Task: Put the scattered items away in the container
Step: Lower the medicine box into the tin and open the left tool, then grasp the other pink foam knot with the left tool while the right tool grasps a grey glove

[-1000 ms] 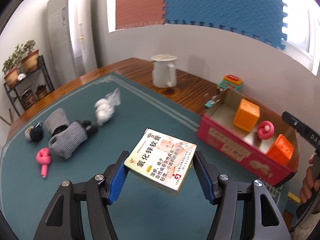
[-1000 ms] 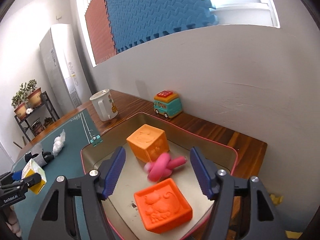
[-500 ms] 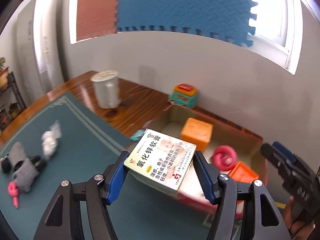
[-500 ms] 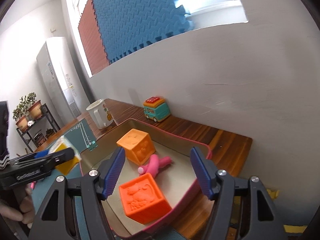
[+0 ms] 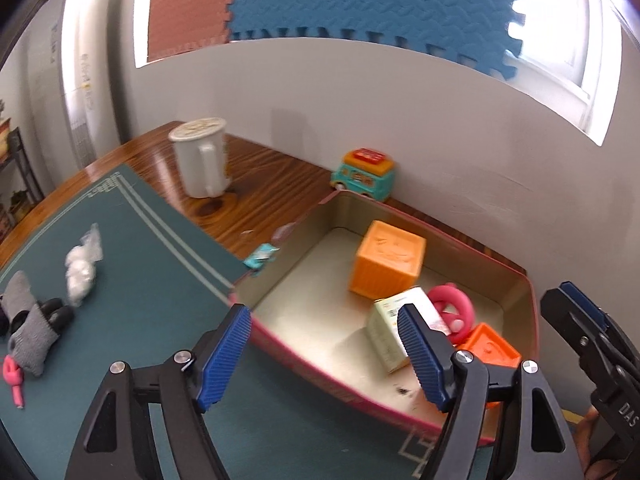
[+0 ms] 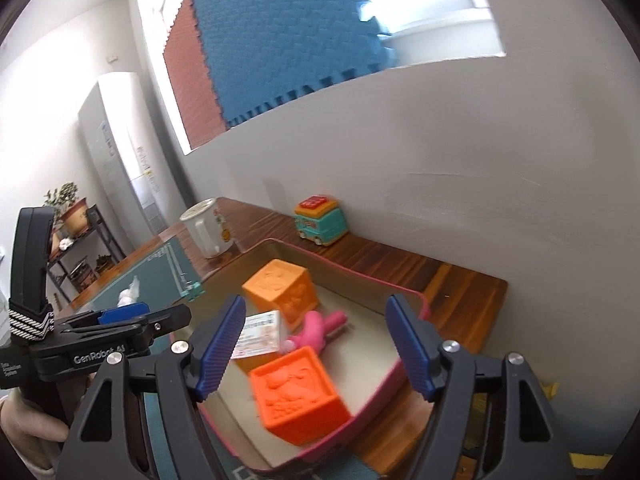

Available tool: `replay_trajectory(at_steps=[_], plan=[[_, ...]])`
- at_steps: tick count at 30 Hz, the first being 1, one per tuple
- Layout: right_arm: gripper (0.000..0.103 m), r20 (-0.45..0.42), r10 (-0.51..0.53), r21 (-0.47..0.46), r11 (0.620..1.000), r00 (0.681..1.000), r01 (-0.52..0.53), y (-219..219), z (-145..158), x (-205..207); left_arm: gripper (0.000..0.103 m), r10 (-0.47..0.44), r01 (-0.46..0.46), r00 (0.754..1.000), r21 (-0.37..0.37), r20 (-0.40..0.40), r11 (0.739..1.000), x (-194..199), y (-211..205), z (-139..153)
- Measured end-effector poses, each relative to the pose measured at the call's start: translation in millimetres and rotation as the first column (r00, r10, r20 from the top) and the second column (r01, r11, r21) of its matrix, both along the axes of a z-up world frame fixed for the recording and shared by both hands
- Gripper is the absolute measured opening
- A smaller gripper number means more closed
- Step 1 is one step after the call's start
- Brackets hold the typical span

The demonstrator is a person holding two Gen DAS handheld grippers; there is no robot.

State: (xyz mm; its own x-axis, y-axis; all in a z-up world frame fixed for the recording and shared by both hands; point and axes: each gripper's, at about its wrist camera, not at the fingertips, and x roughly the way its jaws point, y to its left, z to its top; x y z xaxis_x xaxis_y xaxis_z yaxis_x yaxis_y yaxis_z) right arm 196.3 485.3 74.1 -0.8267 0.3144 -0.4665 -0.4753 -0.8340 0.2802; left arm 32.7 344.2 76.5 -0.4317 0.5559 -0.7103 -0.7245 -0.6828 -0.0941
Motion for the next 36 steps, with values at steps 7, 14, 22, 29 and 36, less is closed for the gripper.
replay_trajectory(at_steps=[7,14,22,29,36], plan=[[0.079,0.001,0.099,0.025,0.995,0.995,-0.099,-28,18,-16,0.078,0.088,-0.088,0.996,-0.006,0.003,0.996,-17,-42,0],[0.080,0.017,0.237,0.010,0.971,0.971,-0.237,-63,37,-43,0.078,0.208,-0.208,0.978,0.005,-0.018,0.978,-40,-115,3],[0.080,0.038,0.382,0.033,0.923,0.923,-0.383,-120,61,-84,0.078,0.443,-0.443,0.896,0.003,0.008,0.896,-87,-240,-6],[0.080,0.077,0.478,0.082,0.872,0.875,-0.483,-179,65,-121,0.078,0.597,-0.596,0.801,-0.027,0.049,0.802,-127,-325,-26],[0.080,0.147,0.517,0.092,0.842,0.843,-0.532,-213,52,-156,0.078,0.649,-0.651,0.746,-0.040,0.151,0.758,-164,-351,-57]])
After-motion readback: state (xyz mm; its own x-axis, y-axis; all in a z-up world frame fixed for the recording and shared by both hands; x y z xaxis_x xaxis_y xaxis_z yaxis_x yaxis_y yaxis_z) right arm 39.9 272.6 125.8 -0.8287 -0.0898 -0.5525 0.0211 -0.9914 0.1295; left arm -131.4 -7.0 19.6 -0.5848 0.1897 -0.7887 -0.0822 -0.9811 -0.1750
